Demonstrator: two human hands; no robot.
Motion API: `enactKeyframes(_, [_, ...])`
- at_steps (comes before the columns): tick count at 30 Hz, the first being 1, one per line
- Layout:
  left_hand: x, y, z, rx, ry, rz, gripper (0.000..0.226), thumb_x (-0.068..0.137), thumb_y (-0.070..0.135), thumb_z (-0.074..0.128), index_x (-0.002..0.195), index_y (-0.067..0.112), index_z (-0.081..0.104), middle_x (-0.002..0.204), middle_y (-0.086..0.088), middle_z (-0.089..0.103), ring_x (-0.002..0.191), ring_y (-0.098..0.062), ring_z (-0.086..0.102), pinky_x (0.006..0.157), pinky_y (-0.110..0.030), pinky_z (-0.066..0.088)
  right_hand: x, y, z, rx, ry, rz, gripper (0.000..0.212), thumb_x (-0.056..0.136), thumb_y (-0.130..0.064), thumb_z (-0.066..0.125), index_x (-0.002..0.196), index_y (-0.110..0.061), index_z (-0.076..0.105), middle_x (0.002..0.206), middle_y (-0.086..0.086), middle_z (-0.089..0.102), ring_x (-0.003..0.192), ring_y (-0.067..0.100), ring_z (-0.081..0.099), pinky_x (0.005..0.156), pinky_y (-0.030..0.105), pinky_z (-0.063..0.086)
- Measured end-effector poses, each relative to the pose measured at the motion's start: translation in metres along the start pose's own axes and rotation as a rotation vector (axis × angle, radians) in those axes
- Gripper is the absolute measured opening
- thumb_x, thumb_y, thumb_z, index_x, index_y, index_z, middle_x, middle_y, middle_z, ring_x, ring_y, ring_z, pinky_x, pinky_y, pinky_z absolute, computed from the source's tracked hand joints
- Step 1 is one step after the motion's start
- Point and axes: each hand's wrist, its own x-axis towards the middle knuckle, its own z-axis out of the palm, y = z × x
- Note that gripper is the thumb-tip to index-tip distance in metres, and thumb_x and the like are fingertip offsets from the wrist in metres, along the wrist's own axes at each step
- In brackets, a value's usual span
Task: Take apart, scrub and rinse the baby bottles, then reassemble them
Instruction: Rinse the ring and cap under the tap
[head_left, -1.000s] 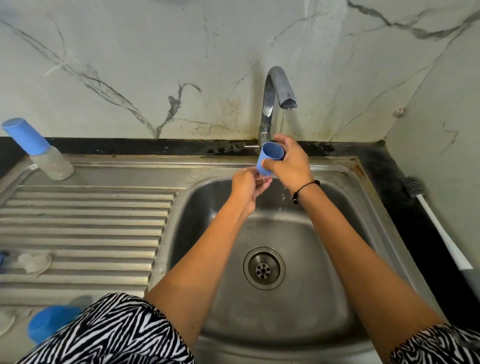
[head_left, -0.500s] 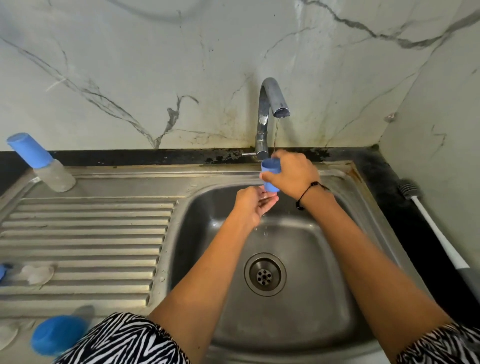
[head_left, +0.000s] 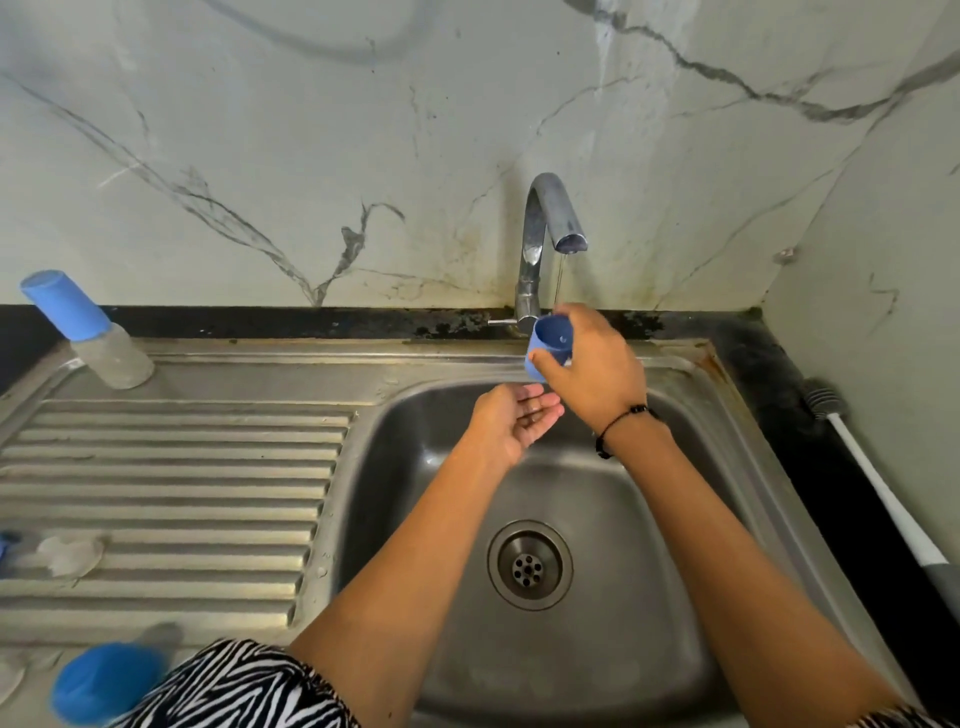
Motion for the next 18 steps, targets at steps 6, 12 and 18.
enactKeyframes(6, [0.007,0.0,-0.006,-0.012,0.027,0.001,0.025,0.098,0.002,0.032,0.088,-0.004,0.054,0.077,-0.019,0.063,0.074,-0.029,0.061,0.08,-0.036,0.052,0.004,0.003,0.001,0.006,0.015,-0.017,0.044,0.082,-0.027,0.065,0.123,-0.013,0.053,0.12,0.008,0.058,0.106,0.025,0.053,0.081,0.036,0.048])
enactKeyframes(12, [0.008,-0.003,-0.004,-0.024,0.016,-0.005,0.025,0.098,0.003,0.033,0.088,-0.004,0.055,0.08,-0.02,0.062,0.075,-0.029,0.061,0.08,-0.037,0.053,0.003,0.005,-0.001,0.004,0.008,-0.033,0.044,0.081,-0.027,0.067,0.122,-0.015,0.054,0.119,0.006,0.059,0.104,0.024,0.056,0.079,0.033,0.048])
enactKeyframes(18, [0.01,-0.008,-0.001,-0.044,0.007,-0.023,0.027,0.099,0.004,0.033,0.086,-0.005,0.054,0.082,-0.022,0.06,0.075,-0.032,0.06,0.081,-0.039,0.052,0.006,0.006,-0.008,0.015,0.03,-0.049,0.044,0.081,-0.027,0.066,0.122,-0.015,0.054,0.117,0.006,0.06,0.101,0.024,0.057,0.077,0.032,0.047])
